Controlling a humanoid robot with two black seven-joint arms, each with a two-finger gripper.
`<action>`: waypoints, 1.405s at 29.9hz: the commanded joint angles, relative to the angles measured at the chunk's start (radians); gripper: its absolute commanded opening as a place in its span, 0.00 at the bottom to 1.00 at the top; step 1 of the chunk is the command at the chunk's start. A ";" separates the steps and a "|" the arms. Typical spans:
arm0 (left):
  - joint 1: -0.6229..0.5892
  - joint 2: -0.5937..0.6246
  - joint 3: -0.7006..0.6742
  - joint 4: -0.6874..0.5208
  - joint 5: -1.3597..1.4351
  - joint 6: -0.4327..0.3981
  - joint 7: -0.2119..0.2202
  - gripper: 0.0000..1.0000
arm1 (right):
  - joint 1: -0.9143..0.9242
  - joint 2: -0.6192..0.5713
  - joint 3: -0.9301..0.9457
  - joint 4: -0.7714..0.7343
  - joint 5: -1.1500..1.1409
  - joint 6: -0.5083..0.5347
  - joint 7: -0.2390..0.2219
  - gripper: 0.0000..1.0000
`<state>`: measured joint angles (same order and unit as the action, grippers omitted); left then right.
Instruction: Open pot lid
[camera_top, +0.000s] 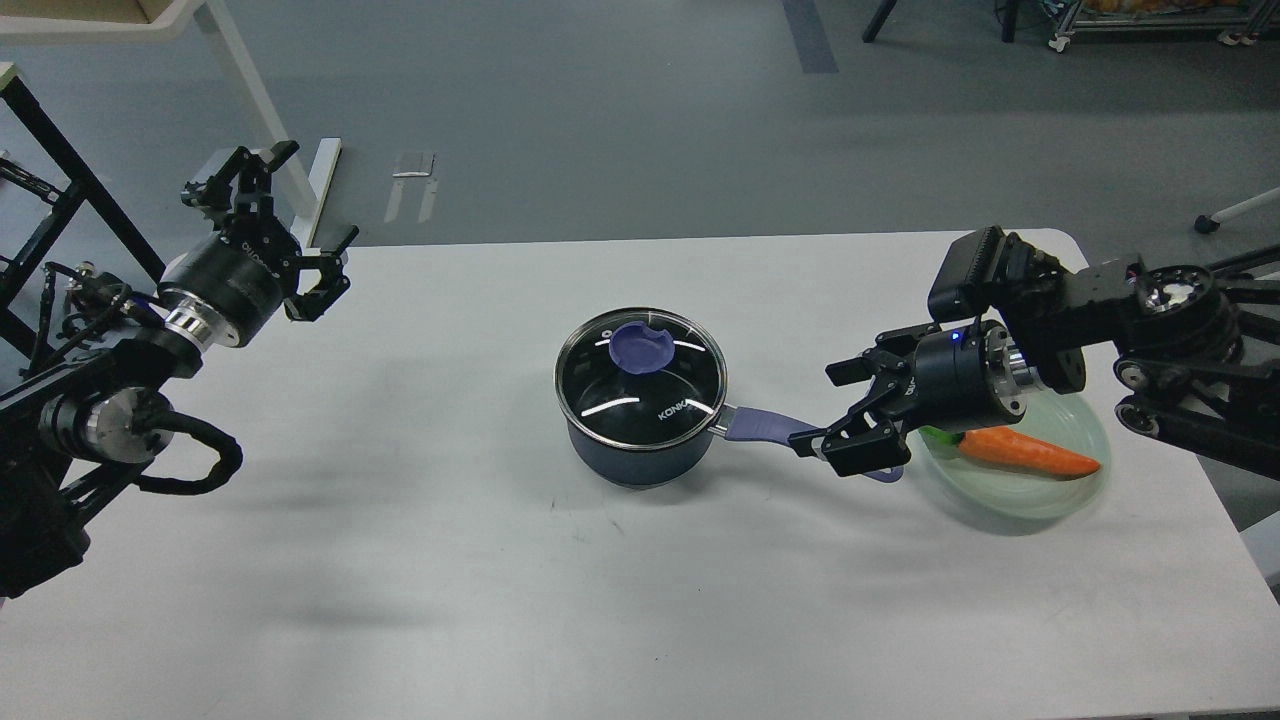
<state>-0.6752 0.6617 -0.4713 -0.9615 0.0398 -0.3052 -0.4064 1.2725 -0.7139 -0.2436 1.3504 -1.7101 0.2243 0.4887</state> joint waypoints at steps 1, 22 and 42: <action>0.000 0.003 -0.001 -0.034 0.002 0.003 0.000 0.99 | -0.027 0.022 -0.013 -0.043 -0.003 0.000 0.000 0.99; -0.001 -0.004 -0.001 -0.046 0.020 0.024 -0.006 0.99 | -0.051 0.106 -0.036 -0.134 0.001 -0.003 0.000 0.60; -0.029 -0.005 0.003 -0.062 0.153 0.008 -0.006 0.99 | -0.028 0.113 -0.043 -0.139 0.000 -0.003 0.000 0.33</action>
<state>-0.6846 0.6550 -0.4701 -1.0234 0.1221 -0.2973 -0.4126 1.2424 -0.6034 -0.2841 1.2119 -1.7096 0.2209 0.4890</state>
